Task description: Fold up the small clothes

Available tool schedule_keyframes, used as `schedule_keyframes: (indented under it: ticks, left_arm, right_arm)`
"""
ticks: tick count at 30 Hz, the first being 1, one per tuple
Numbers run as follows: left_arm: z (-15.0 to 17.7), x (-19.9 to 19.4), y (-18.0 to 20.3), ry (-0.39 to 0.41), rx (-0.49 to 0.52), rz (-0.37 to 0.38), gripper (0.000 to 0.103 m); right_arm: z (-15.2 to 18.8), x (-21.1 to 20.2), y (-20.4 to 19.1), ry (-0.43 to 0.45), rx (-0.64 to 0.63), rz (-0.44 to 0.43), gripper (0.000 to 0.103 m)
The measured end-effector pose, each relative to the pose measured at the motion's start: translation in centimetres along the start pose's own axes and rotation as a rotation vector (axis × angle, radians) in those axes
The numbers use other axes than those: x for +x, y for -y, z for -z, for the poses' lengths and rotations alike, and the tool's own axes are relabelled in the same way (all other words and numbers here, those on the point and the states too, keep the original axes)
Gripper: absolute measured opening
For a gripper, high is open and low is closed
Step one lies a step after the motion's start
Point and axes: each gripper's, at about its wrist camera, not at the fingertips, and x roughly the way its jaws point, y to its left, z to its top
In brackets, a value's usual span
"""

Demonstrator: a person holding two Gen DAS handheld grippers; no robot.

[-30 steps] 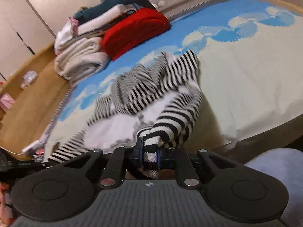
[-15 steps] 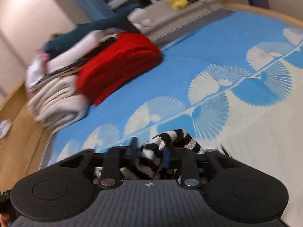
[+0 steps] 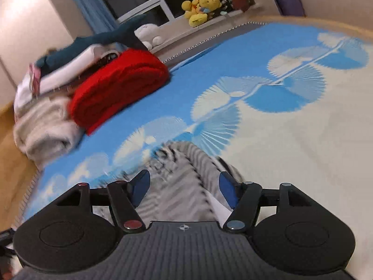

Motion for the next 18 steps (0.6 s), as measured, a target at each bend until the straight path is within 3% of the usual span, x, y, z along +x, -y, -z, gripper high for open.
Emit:
schedule_keyframes:
  ticks: [1,7,10,16,17,18]
  left_arm:
    - [1.0,-0.1,-0.3,-0.007,0.015,-0.028,0.098]
    - [2.9,-0.8,-1.1,-0.004,0.157,0.012,0.098]
    - [3.4,0.9,-2.0,-0.11,0.148,0.156,0.1]
    - [4.1,2.2,-0.9,-0.108,0.216,0.132,0.1]
    - [4.2,2.8,-0.5,-0.118,0.227,0.126,0.097]
    - [4.3,3.4,-0.1,-0.118,0.235,0.116,0.076]
  right_arm:
    - [0.6,-0.1,-0.2,-0.006,-0.054,0.007,0.067]
    - [3.9,1.1,-0.4,-0.101,-0.294,0.091,0.067]
    - [4.5,1.7,-0.2,-0.155,-0.294,0.101,0.067]
    - [5.5,2.2,-0.8,-0.191,-0.317,0.089,0.065]
    - [5.7,2.3,-1.0,-0.191,-0.335,0.094,0.058]
    - [5.8,2.4,-1.1,-0.188,-0.353,0.104,0.049]
